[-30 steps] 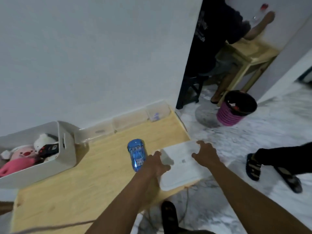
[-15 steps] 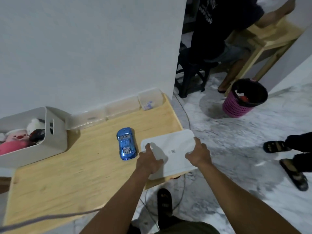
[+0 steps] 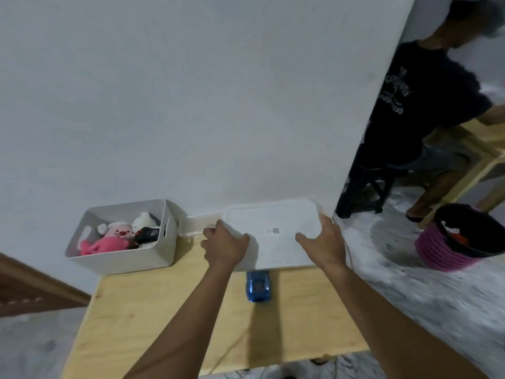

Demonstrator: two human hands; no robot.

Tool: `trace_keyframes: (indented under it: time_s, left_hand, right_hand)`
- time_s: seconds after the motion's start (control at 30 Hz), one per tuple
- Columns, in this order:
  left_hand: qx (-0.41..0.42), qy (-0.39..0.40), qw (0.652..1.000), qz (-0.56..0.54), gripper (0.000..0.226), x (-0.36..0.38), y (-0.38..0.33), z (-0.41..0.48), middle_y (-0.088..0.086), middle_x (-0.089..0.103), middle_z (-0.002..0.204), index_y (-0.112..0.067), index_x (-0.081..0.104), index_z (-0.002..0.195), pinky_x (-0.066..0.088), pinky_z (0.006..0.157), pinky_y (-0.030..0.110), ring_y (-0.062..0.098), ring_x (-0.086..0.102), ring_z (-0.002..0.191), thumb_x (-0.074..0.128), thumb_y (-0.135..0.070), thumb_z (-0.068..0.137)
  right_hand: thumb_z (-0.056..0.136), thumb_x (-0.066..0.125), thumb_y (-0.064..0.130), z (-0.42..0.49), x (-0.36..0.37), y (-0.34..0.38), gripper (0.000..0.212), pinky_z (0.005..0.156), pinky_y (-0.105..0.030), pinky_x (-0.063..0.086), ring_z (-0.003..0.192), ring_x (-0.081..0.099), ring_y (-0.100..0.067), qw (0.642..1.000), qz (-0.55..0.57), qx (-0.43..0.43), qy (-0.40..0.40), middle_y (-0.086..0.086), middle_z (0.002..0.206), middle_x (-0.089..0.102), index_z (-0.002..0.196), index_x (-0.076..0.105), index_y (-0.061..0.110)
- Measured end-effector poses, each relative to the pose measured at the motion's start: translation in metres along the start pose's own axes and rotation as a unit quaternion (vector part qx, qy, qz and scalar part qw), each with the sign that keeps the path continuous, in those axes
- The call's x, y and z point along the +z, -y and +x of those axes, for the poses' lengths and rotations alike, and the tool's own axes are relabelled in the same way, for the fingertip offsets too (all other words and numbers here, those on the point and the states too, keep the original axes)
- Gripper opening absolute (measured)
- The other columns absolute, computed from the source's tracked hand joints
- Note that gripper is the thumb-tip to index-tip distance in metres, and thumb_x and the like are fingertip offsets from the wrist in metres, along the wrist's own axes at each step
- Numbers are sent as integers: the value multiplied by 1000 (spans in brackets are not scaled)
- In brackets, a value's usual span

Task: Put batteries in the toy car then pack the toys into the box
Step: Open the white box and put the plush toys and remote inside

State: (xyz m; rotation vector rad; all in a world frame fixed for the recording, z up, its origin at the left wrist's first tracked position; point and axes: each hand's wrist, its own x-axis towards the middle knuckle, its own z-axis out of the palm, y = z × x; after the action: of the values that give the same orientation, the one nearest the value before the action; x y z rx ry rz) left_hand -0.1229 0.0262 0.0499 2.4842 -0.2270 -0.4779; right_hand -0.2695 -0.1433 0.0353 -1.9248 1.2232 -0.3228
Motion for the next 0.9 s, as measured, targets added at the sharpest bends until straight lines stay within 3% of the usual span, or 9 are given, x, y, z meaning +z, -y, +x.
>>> trace_keyframes:
  time_s: [0.23, 0.33, 0.47, 0.67, 0.9]
  left_hand:
    - [-51, -115, 990, -59, 78, -152, 101, 61, 19, 52, 141, -16, 45, 148, 45, 104, 45, 38, 48, 132, 76, -45, 83]
    - [-64, -137, 987, -50, 81, -212, 151, 89, 13, 62, 135, -19, 48, 147, 51, 101, 44, 36, 57, 125, 78, -48, 78]
    - [-92, -139, 985, -41, 82, -268, 199, 124, 13, 55, 142, -20, 49, 148, 48, 102, 48, 39, 52, 130, 82, -45, 77]
    - [-87, -77, 993, -13, 75, -291, 240, 177, 14, 53, 143, -13, 53, 143, 47, 100, 45, 39, 49, 132, 83, -39, 80]
    - [-53, -31, 998, -1, 72, -280, 259, 218, 8, 59, 142, -19, 52, 145, 46, 106, 39, 30, 54, 131, 78, -44, 83]
  right_hand:
    - [73, 74, 55, -25, 111, 143, 87, 100, -39, 48, 129, 49, -25, 992, -21, -102, 74, -1, 143, 45, 147, 39, 26]
    - [70, 73, 58, -43, 165, 195, 88, 99, -41, 50, 128, 50, -24, 985, -33, -123, 116, 0, 141, 48, 146, 40, 27]
    - [69, 76, 55, -62, 230, 241, 95, 101, -43, 49, 129, 50, -27, 980, -44, -131, 146, -2, 140, 51, 150, 35, 28]
    - [77, 77, 47, -71, 298, 265, 95, 107, -40, 44, 135, 45, -32, 982, -82, -79, 153, -10, 145, 49, 154, 30, 18]
    - [83, 74, 40, -76, 328, 269, 83, 108, -38, 39, 133, 40, -34, 982, -129, -77, 112, -10, 144, 43, 151, 35, 15]
